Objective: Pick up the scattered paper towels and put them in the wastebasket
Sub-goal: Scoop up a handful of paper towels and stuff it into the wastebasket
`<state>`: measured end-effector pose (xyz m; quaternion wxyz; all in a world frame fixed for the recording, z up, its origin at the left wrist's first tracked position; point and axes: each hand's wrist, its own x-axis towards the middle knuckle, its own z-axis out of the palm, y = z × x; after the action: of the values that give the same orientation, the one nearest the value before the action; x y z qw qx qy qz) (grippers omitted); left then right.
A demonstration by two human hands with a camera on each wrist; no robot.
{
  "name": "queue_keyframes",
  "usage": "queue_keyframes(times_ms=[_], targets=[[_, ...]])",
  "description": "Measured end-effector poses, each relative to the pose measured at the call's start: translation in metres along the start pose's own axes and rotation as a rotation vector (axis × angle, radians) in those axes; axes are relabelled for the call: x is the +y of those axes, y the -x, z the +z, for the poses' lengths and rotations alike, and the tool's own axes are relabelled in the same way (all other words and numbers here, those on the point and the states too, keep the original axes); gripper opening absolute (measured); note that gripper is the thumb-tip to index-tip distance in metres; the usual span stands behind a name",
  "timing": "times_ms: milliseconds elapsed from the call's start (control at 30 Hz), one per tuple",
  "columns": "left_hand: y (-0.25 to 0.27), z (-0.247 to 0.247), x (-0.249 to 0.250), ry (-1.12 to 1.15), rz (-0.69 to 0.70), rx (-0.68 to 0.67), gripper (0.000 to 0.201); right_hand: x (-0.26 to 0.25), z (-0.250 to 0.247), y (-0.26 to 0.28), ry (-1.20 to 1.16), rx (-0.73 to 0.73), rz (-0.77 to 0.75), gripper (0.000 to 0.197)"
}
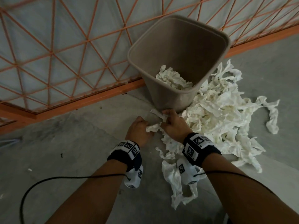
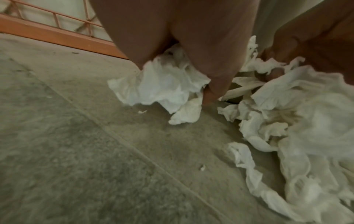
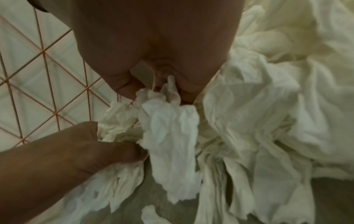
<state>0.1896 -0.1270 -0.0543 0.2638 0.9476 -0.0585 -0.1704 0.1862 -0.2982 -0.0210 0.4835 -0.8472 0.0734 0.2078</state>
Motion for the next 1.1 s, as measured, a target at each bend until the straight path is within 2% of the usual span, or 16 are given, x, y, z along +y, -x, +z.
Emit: queue_keyframes(times_ms=[133, 167, 267, 333, 433, 500, 567, 633, 733, 767, 833, 866, 933, 1000, 1033, 1100], targets=[[-0.001, -0.001, 0.004, -0.002, 0.043, 0.033, 0.022, 0.0, 0.001, -0.005, -0.033, -0.028, 0.036, 0.049], [-0.001, -0.003, 0.006, 0.021, 0.052, 0.034, 0.029, 0.0, 0.001, -0.006, -0.049, -0.034, 0.047, 0.048], [-0.004, -0.008, 0.014, 0.043, 0.095, -0.035, 0.065, -0.001, 0.002, -0.009, -0.142, -0.043, 0.095, 0.042], [-0.008, -0.009, 0.021, -0.028, 0.111, -0.121, 0.075, -0.003, -0.001, -0.009, -0.243, -0.034, 0.116, 0.034], [-0.016, -0.005, 0.025, -0.168, 0.152, -0.214, 0.053, -0.004, -0.008, -0.005, -0.491, -0.028, 0.163, 0.012], [-0.015, -0.002, 0.025, -0.177, 0.158, -0.226, 0.04, -0.003, -0.013, -0.002, -0.576, -0.018, 0.17, 0.014], [-0.01, -0.003, 0.026, -0.109, 0.13, -0.193, 0.037, -0.002, -0.017, 0.0, -0.454, 0.044, 0.118, 0.013], [-0.004, -0.004, 0.024, 0.033, 0.101, -0.089, 0.038, 0.0, -0.02, 0.006, -0.189, 0.175, 0.037, 0.009], [0.014, -0.006, 0.03, 0.234, 0.104, 0.112, 0.016, 0.005, -0.022, 0.022, 0.126, 0.306, -0.065, 0.031], [0.021, -0.006, 0.033, 0.315, 0.077, 0.142, 0.02, 0.006, -0.022, 0.028, 0.215, 0.327, -0.066, 0.039], [0.034, -0.009, 0.044, 0.508, 0.013, 0.207, 0.027, 0.01, -0.022, 0.036, 0.319, 0.367, -0.017, 0.052], [0.039, -0.011, 0.048, 0.563, 0.033, 0.263, 0.026, 0.013, -0.022, 0.039, 0.341, 0.378, 0.029, 0.058], [0.045, -0.013, 0.05, 0.526, 0.136, 0.384, 0.017, 0.02, -0.022, 0.042, 0.354, 0.341, 0.144, 0.074], [0.047, -0.015, 0.052, 0.499, 0.178, 0.446, 0.007, 0.028, -0.023, 0.042, 0.366, 0.258, 0.249, 0.082], [0.048, -0.016, 0.054, 0.471, 0.184, 0.456, 0.009, 0.034, -0.022, 0.043, 0.371, 0.232, 0.282, 0.078], [0.047, -0.017, 0.061, 0.389, 0.153, 0.41, 0.014, 0.042, -0.023, 0.044, 0.374, 0.225, 0.299, 0.056]])
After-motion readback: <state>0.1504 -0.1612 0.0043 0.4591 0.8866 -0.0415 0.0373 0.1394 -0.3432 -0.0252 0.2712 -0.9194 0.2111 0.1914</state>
